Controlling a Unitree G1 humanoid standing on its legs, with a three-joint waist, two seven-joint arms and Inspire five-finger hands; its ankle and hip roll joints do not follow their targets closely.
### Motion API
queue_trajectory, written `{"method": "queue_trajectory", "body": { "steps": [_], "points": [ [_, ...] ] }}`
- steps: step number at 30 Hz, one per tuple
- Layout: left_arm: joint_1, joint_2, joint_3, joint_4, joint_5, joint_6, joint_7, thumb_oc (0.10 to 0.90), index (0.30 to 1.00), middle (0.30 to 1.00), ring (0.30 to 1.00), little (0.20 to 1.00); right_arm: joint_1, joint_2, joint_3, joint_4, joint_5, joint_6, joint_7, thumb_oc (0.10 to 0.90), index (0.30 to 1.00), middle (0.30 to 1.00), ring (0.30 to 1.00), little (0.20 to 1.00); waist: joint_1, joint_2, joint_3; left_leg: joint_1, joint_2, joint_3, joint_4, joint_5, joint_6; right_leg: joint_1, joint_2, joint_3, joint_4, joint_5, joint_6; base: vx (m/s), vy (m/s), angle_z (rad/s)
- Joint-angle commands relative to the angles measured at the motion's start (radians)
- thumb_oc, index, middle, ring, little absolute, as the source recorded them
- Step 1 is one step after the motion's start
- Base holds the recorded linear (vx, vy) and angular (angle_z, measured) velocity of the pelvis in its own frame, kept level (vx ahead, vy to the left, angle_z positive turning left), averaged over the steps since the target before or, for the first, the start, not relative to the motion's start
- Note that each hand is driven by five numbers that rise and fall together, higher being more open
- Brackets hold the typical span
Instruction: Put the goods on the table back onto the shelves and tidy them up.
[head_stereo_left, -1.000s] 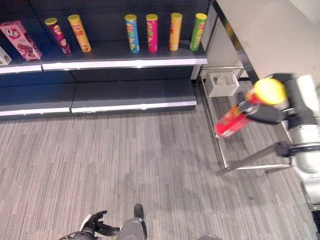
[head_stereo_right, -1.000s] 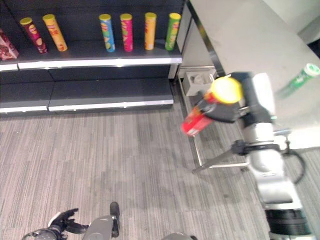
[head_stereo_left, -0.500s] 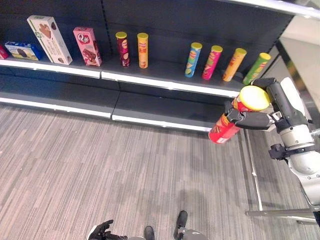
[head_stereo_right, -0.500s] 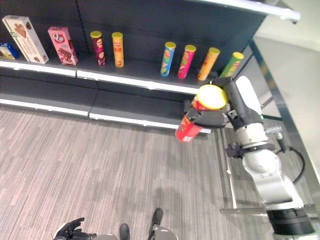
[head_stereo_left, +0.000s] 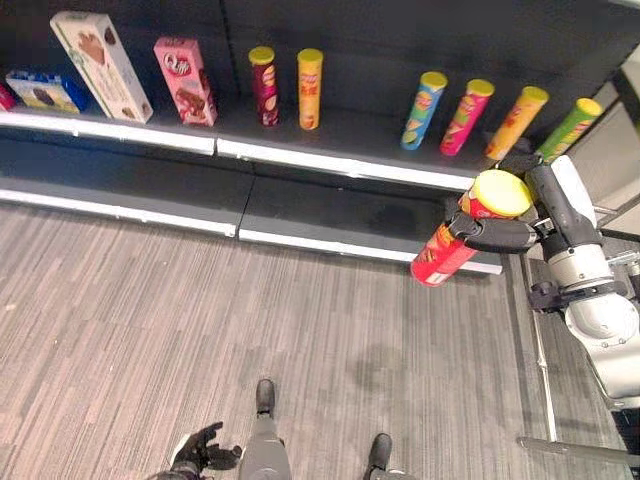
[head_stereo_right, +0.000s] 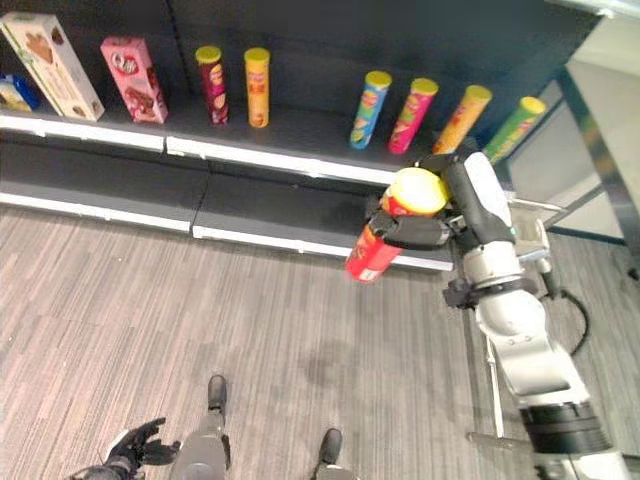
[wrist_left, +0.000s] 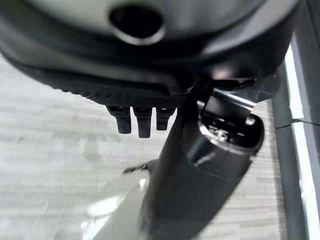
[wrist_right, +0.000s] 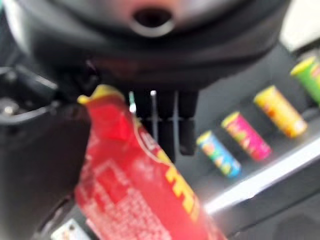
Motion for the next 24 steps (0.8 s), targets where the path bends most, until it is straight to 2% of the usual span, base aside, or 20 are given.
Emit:
{"method": "queue_trajectory", "body": {
  "steps": [1, 2, 3, 4, 5, 7, 9, 12, 14, 16, 17, 18, 21, 23, 24],
  "points": [
    [0.056, 0.027, -0.046, -0.016, 0.050, -0.033, 0.009, 0.800, 0.900, 0.900, 0.900, 0.900, -0.144, -0.061, -0.060, -0.090, 0.021, -0.062, -0.054, 0.400, 0.300, 0.300, 0.300, 0.300, 0.017, 0.036, -0.128, 0.013, 0.054, -0.042, -0.046, 0.018, -0.062, 0.059, 0.059, -0.041, 0.008, -0.069, 0.061, 0.30, 0.309, 0.14],
    [0.054, 0.031, -0.049, -0.014, 0.052, -0.033, 0.010, 0.800, 0.900, 0.900, 0.900, 0.900, -0.149, -0.053, -0.058, -0.092, 0.019, -0.061, -0.055, 0.400, 0.300, 0.300, 0.300, 0.300, 0.021, 0.029, -0.131, 0.022, 0.034, -0.034, -0.038, 0.012, -0.052, 0.062, 0.035, -0.034, 0.021, -0.070, 0.068, 0.33, 0.388, 0.18],
    [0.045, 0.045, -0.050, -0.009, 0.053, -0.033, 0.016, 0.800, 0.900, 0.900, 0.900, 0.900, -0.158, -0.047, -0.047, -0.092, 0.014, -0.058, -0.054, 0.400, 0.300, 0.300, 0.300, 0.300, 0.024, 0.021, -0.135, 0.029, -0.001, -0.022, -0.013, -0.015, -0.022, 0.055, -0.005, -0.026, 0.082, -0.077, 0.078, 0.26, 0.339, 0.07],
    [0.042, 0.055, -0.048, -0.010, 0.055, -0.031, 0.021, 0.800, 0.900, 0.900, 0.900, 0.900, -0.163, -0.041, -0.041, -0.089, 0.009, -0.055, -0.054, 0.400, 0.300, 0.300, 0.300, 0.300, 0.024, 0.021, -0.132, 0.045, -0.018, -0.018, -0.007, -0.034, -0.004, 0.043, -0.024, -0.019, 0.138, -0.081, 0.079, 0.26, 0.409, -0.06],
    [0.037, 0.068, -0.040, -0.013, 0.050, -0.030, 0.028, 0.800, 0.900, 0.900, 0.900, 0.900, -0.177, -0.034, -0.026, -0.083, -0.003, -0.050, -0.049, 0.400, 0.300, 0.300, 0.300, 0.300, 0.020, 0.023, -0.123, 0.072, -0.043, -0.006, -0.004, -0.060, 0.027, -0.006, -0.053, -0.006, 0.254, -0.075, 0.083, 0.17, 0.321, -0.14],
    [0.039, 0.076, -0.038, -0.020, 0.051, -0.028, 0.033, 0.800, 0.900, 0.900, 0.900, 0.900, -0.182, -0.032, -0.026, -0.084, -0.006, -0.044, -0.046, 0.400, 0.300, 0.300, 0.300, 0.300, 0.005, 0.030, -0.107, 0.104, -0.070, 0.002, -0.005, -0.081, 0.056, -0.060, -0.083, 0.016, 0.384, -0.033, 0.086, 0.14, 0.288, -0.21],
    [0.042, 0.083, -0.037, -0.021, 0.051, -0.028, 0.032, 0.800, 0.900, 0.900, 0.900, 0.900, -0.182, -0.032, -0.028, -0.087, -0.007, -0.047, -0.041, 0.400, 0.300, 0.300, 0.300, 0.300, -0.006, 0.041, -0.095, 0.140, -0.089, 0.013, -0.016, -0.102, 0.079, -0.106, -0.109, 0.013, 0.488, 0.030, 0.086, 0.10, 0.203, -0.14],
    [0.053, 0.088, -0.030, -0.040, 0.044, -0.025, 0.028, 0.800, 0.900, 0.900, 0.900, 0.900, -0.163, -0.029, -0.032, -0.085, -0.004, -0.047, -0.038, 0.400, 0.300, 0.300, 0.300, 0.300, -0.015, 0.040, -0.078, 0.185, -0.105, 0.026, -0.035, -0.123, 0.093, -0.153, -0.132, 0.008, 0.573, 0.050, 0.093, 0.12, 0.120, -0.18],
    [0.050, 0.085, -0.027, -0.037, 0.038, -0.024, 0.026, 0.800, 0.900, 0.900, 0.900, 0.900, -0.159, -0.034, -0.030, -0.080, 0.000, -0.045, -0.034, 0.400, 0.300, 0.300, 0.300, 0.300, -0.023, 0.042, -0.071, 0.204, -0.102, 0.031, -0.044, -0.133, 0.088, -0.187, -0.125, -0.010, 0.516, 0.055, 0.086, 0.20, 0.025, -0.24],
    [0.052, 0.084, -0.028, -0.036, 0.036, -0.025, 0.023, 0.800, 0.900, 0.900, 0.900, 0.900, -0.165, -0.033, -0.026, -0.077, 0.015, -0.045, -0.031, 0.400, 0.300, 0.300, 0.300, 0.300, -0.025, 0.037, -0.068, 0.230, -0.100, 0.032, -0.052, -0.164, 0.073, -0.199, -0.129, -0.052, 0.412, 0.032, 0.101, 0.24, -0.066, -0.17],
    [0.052, 0.083, -0.031, -0.038, 0.039, -0.026, 0.018, 0.800, 0.900, 0.900, 0.900, 0.900, -0.165, -0.033, -0.025, -0.074, 0.018, -0.044, -0.031, 0.400, 0.300, 0.300, 0.300, 0.300, -0.030, 0.034, -0.063, 0.239, -0.097, 0.033, -0.054, -0.170, 0.065, -0.209, -0.121, -0.074, 0.336, 0.044, 0.107, 0.15, -0.120, -0.20],
    [0.048, 0.081, -0.031, -0.036, 0.044, -0.028, 0.013, 0.800, 0.900, 0.900, 0.900, 0.900, -0.157, -0.032, -0.028, -0.072, 0.020, -0.046, -0.031, 0.400, 0.300, 0.300, 0.300, 0.300, -0.040, 0.032, -0.056, 0.241, -0.090, 0.040, -0.054, -0.164, 0.056, -0.216, -0.098, -0.095, 0.230, 0.084, 0.104, 0.18, -0.155, -0.23],
    [0.024, 0.080, -0.026, -0.041, 0.058, -0.029, 0.011, 0.800, 0.900, 0.900, 0.900, 0.900, -0.136, -0.031, -0.038, -0.066, 0.017, -0.043, -0.031, 0.400, 0.300, 0.300, 0.300, 0.300, -0.061, 0.013, -0.048, 0.264, -0.074, 0.016, -0.054, -0.186, 0.031, -0.248, -0.076, -0.038, 0.072, 0.164, 0.140, 0.21, -0.183, 0.11],
    [0.029, 0.077, -0.026, -0.050, 0.060, -0.031, 0.008, 0.800, 0.900, 0.900, 0.900, 0.900, -0.126, -0.034, -0.045, -0.076, 0.014, -0.039, -0.026, 0.400, 0.300, 0.300, 0.300, 0.300, -0.061, 0.006, -0.053, 0.267, -0.077, 0.007, -0.054, -0.192, 0.027, -0.234, -0.069, -0.032, 0.022, 0.177, 0.142, 0.16, -0.146, 0.40],
    [0.034, 0.064, -0.021, -0.051, 0.059, -0.034, 0.010, 0.800, 0.900, 0.900, 0.900, 0.900, -0.135, -0.034, -0.038, -0.076, 0.013, -0.041, -0.024, 0.400, 0.300, 0.300, 0.300, 0.300, -0.054, -0.008, -0.068, 0.269, -0.077, 0.000, -0.054, -0.193, 0.019, -0.214, -0.062, -0.037, 0.013, 0.184, 0.138, 0.18, -0.195, 0.38]
  ]
}}
